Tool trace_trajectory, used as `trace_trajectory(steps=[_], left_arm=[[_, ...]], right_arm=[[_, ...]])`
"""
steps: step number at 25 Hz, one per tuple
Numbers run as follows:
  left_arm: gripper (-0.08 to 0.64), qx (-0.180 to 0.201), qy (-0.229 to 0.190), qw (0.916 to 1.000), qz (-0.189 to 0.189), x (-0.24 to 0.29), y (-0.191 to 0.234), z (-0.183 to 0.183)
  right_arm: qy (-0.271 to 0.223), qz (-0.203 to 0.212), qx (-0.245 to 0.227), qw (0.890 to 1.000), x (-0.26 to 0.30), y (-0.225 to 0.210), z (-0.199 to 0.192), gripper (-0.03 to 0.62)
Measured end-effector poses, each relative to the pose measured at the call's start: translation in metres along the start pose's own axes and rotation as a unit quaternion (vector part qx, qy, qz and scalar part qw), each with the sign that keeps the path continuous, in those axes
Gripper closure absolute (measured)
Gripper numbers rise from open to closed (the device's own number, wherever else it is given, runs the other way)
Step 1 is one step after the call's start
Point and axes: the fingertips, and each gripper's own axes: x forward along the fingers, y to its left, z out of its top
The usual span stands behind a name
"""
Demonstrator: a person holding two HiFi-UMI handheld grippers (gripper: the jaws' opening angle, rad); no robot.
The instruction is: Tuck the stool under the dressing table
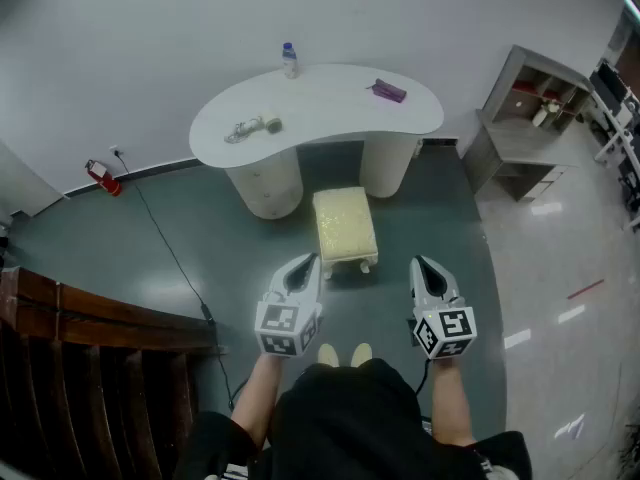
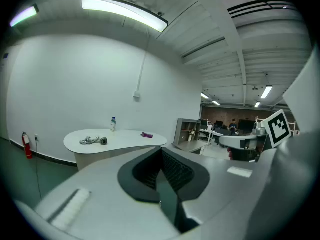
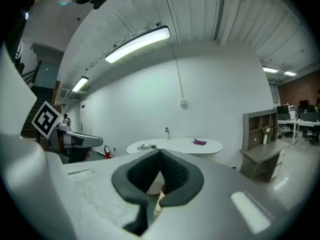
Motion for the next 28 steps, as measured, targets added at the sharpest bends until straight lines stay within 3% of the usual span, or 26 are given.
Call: trace_trajectory(steps=[17,28], left_arm=[[0.552,-0.009,-0.002,0.9999,-0.009,-0.005,0.036,-0.005],[0.552,-0.021,0.016,0.9996,0.009,0.046,0.062,-0.016]], right_arm=[[0.006,-0.018,0.009,1.000,0.019,0.026,-0.009,0.591],[0.019,0.000,0.021,1.000,0.076,0.001,-0.012,0.591]])
